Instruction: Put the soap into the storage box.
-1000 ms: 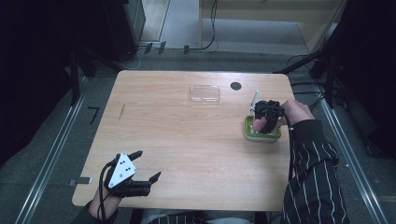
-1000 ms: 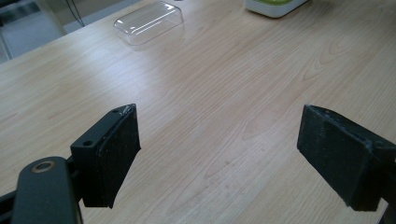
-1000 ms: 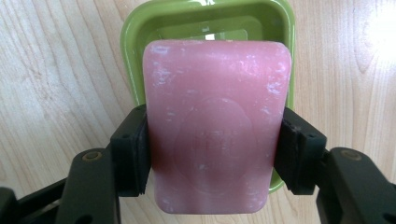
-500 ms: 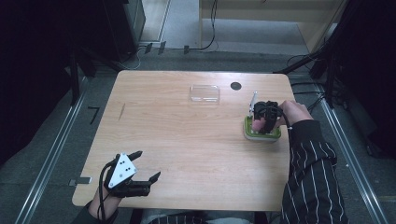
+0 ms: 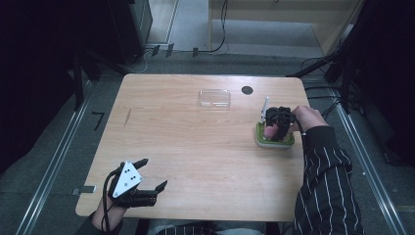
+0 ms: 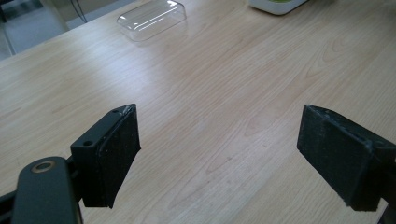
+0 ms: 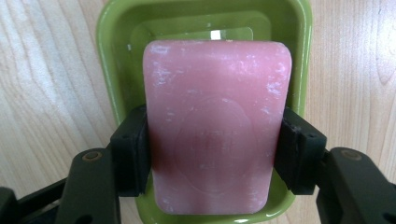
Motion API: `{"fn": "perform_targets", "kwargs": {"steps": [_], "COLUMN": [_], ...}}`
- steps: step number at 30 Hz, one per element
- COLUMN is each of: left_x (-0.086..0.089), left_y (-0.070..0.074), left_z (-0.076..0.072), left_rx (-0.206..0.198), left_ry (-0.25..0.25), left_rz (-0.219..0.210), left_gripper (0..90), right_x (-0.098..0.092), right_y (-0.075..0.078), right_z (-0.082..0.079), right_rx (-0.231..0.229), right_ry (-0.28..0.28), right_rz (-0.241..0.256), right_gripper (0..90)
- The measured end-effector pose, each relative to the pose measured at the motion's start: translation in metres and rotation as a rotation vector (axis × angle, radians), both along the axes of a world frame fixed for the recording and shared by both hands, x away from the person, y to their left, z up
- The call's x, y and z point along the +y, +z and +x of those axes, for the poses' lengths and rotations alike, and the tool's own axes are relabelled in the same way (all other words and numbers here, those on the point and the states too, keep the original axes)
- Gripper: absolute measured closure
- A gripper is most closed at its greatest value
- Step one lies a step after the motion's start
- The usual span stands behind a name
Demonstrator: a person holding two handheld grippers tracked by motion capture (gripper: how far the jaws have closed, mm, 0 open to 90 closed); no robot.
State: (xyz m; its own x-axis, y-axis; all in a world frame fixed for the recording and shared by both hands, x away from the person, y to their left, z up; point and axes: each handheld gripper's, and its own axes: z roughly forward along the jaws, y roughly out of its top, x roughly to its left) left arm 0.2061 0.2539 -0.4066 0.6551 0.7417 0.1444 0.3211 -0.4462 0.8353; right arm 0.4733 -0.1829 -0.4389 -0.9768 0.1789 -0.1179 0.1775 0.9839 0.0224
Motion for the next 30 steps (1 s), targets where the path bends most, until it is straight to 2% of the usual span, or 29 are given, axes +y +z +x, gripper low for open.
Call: {"fn": "perform_targets", "kwargs": {"steps": [12, 17, 30], "left_x": [0.001, 0.0015, 0.0017], "left_y": [0.0003, 0.0002, 0.0003], "left_z": [-0.0013, -0.0016, -0.0018], "left_rx": [0.003, 0.002, 0.002], "left_ry": [0.008, 0.008, 0.01], "left_rz": [0.003, 0.004, 0.003], "left_gripper": [14.0, 14.0, 14.0], "right_x": [0.0, 0.0015, 0.0014], "right_y": [-0.0049, -0.0067, -0.0103], "right_z": [0.0036, 0.0058, 0.0069], "right_rx": [0.013, 0.016, 0.015], "right_ry": [0.005, 0.024, 0.006], "right_rz": [0.004, 0.005, -0.012], "right_gripper": [38.4, 38.4, 38.4]}}
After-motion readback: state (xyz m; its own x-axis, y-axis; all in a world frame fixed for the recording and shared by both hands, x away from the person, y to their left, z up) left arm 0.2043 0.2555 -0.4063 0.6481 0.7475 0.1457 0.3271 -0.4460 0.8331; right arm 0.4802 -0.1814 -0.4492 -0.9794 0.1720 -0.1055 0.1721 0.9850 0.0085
